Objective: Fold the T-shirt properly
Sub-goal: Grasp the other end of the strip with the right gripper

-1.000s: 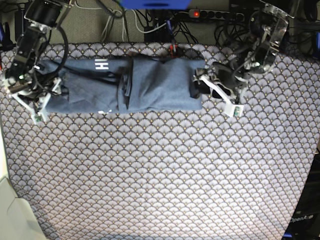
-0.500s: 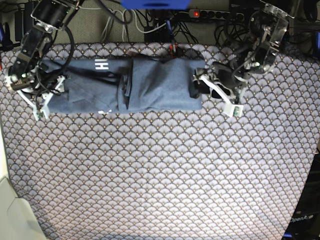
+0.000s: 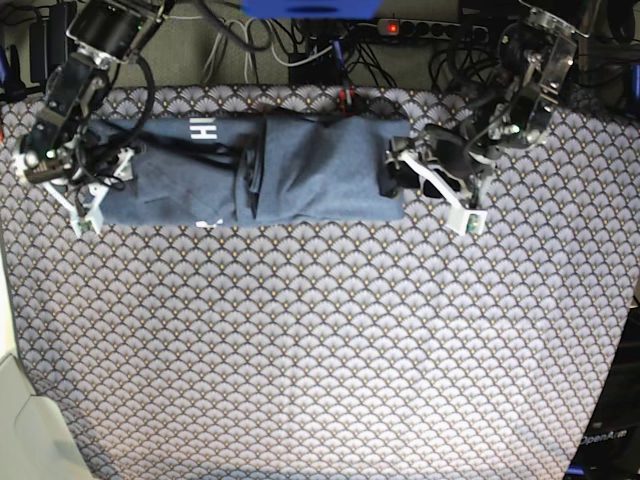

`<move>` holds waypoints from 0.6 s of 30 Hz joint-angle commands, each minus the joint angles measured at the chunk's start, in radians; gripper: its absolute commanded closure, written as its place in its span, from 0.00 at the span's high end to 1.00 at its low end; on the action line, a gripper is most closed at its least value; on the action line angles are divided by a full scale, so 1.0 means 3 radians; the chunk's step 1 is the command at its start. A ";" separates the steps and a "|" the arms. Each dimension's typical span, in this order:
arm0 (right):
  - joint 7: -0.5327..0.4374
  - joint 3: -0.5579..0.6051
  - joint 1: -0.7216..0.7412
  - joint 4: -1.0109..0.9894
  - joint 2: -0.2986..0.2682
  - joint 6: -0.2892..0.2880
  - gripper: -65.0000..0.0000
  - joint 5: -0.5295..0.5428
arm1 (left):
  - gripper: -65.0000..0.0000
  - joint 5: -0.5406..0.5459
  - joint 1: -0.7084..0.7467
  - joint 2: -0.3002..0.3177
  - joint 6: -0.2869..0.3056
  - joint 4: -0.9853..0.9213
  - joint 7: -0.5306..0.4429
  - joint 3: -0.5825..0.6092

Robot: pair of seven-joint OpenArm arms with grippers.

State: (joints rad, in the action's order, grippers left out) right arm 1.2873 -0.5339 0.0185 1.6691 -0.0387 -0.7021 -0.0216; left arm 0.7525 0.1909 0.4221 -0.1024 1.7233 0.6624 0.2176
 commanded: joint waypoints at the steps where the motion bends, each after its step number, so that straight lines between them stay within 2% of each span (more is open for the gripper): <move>1: 0.0038 -0.0003 0.0064 0.0049 -0.0037 0.0013 0.65 0.0003 | 0.68 0.0021 -0.0025 0.0038 0.0022 0.0073 -0.0047 -0.0022; 11: 0.0115 -0.0003 0.0084 0.0049 -0.0037 0.0013 0.65 0.0003 | 0.68 0.0021 -0.0010 0.0043 0.0022 0.0073 -0.0047 -0.0022; 18: 0.0110 -0.0008 0.0079 0.0049 0.0034 0.0013 0.64 0.0003 | 0.68 0.0026 0.0000 0.0043 0.0022 0.0145 -0.0047 -0.0022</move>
State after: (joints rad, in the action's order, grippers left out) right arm 1.3239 -0.5358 0.0299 1.6691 -0.0208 -0.7021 -0.0227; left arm 0.7532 0.1997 0.4271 -0.1047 1.7462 0.6628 0.2176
